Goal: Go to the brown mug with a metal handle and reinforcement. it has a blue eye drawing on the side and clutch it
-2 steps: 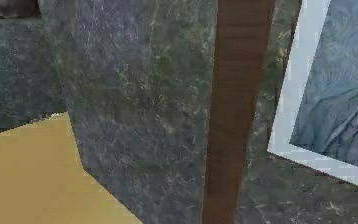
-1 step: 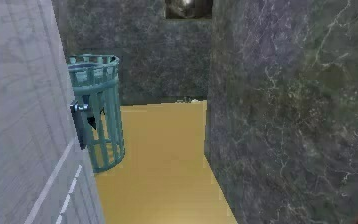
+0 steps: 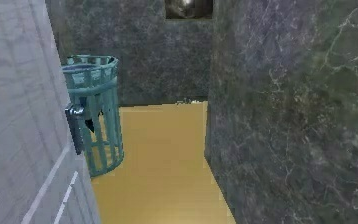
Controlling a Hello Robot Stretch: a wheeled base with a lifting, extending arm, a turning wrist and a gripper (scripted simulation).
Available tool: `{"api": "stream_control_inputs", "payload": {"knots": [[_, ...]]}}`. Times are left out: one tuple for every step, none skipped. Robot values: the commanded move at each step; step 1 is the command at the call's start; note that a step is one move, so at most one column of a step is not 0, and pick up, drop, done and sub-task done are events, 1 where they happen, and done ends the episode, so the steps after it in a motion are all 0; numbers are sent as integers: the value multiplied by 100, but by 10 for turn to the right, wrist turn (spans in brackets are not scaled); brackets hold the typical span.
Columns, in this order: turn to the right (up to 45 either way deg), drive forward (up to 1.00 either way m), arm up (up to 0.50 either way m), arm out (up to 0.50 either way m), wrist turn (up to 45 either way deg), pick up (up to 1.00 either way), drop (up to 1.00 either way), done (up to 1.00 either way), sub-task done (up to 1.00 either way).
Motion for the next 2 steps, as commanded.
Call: {"api": "stream_control_inputs", "payload": {"knots": [[0, 100, 0, 0, 0, 0, 0, 0, 0], [-30, 0, 0, 0, 0, 0, 0, 0, 0]]}}
